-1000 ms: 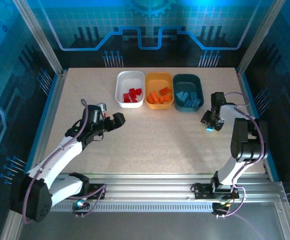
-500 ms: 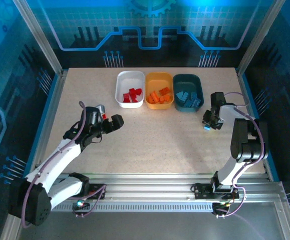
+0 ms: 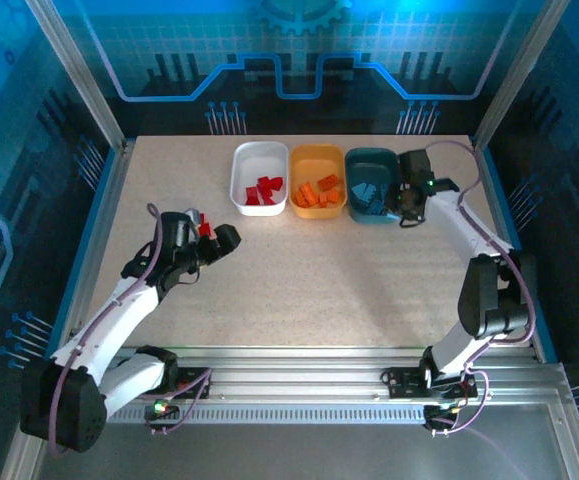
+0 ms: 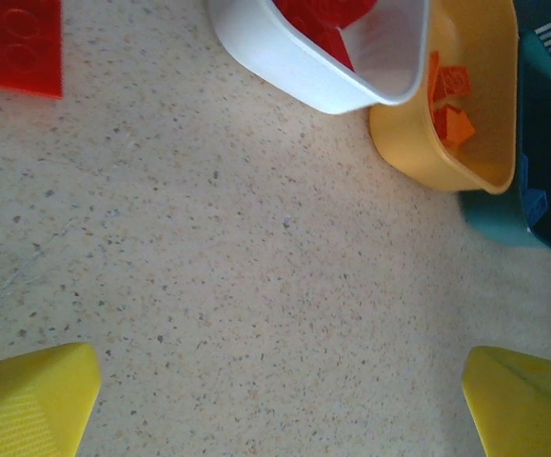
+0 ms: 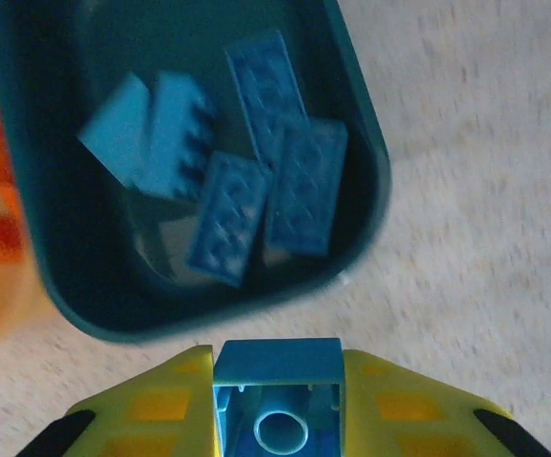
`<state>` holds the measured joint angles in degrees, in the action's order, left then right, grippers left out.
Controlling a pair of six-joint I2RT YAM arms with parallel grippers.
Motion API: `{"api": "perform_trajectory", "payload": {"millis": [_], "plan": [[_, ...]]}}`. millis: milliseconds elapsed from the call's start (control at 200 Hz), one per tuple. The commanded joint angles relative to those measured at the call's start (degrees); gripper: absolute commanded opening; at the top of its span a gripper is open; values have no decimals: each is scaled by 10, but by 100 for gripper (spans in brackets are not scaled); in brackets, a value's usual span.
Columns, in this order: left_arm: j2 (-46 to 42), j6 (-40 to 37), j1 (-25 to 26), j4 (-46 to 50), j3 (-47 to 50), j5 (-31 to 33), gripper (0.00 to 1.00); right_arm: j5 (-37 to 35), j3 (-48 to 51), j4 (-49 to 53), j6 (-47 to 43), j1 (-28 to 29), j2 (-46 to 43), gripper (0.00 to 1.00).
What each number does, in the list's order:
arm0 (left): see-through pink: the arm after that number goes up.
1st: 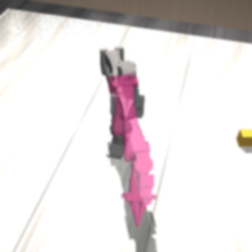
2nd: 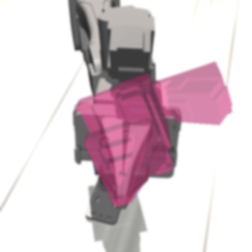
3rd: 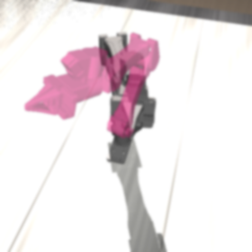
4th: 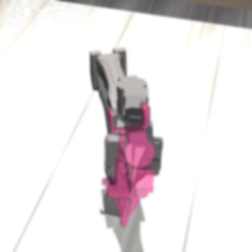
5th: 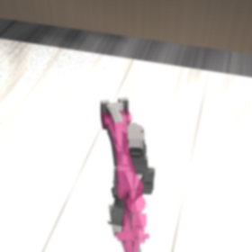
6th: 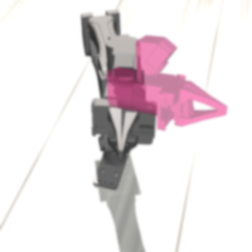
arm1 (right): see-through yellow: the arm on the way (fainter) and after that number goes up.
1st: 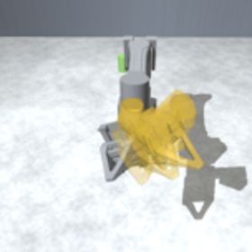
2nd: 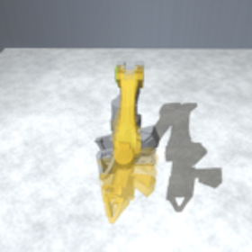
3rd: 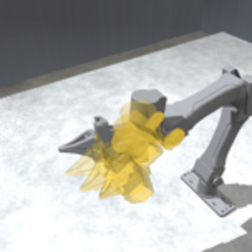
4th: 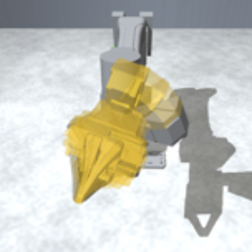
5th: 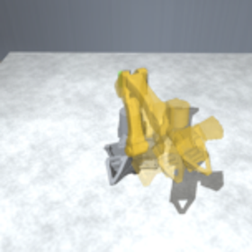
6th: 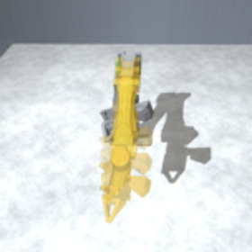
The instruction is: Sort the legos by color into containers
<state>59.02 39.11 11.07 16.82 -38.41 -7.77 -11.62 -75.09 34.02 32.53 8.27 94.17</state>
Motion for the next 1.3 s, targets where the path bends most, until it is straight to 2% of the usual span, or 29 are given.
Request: {"api": "perform_trajectory", "payload": {"millis": [0,145,195,245,285,460,565,640,795,905,1081,1296], "plan": [[15,26,-31,24,-10,-43,99,-21,-71,15,-18,1,69,28],[13,26,-45,37,-7,-62,99,-11,-155,24,-34,2,145,32],[10,24,-47,42,-6,-60,99,-4,-183,32,-41,2,167,38],[10,25,-48,48,-8,-56,99,12,-206,33,-50,2,184,48],[10,25,-49,48,-9,-55,99,18,-216,32,-56,3,188,54],[25,20,-50,45,-23,-48,99,28,-217,26,-65,5,155,62],[52,11,-50,71,-55,10,99,42,-162,-1,-58,9,93,63],[89,6,-50,80,-81,59,95,57,-79,-36,-45,18,31,64],[226,-20,-54,107,-169,107,86,91,74,-90,-14,35,-76,66],[313,-45,-55,145,-244,141,85,112,147,-96,-9,36,-135,66],[422,-85,-55,198,-347,215,82,140,215,-102,-9,37,-200,68],[518,-104,-54,209,-405,228,69,149,229,-100,-21,36,-219,68]]}}
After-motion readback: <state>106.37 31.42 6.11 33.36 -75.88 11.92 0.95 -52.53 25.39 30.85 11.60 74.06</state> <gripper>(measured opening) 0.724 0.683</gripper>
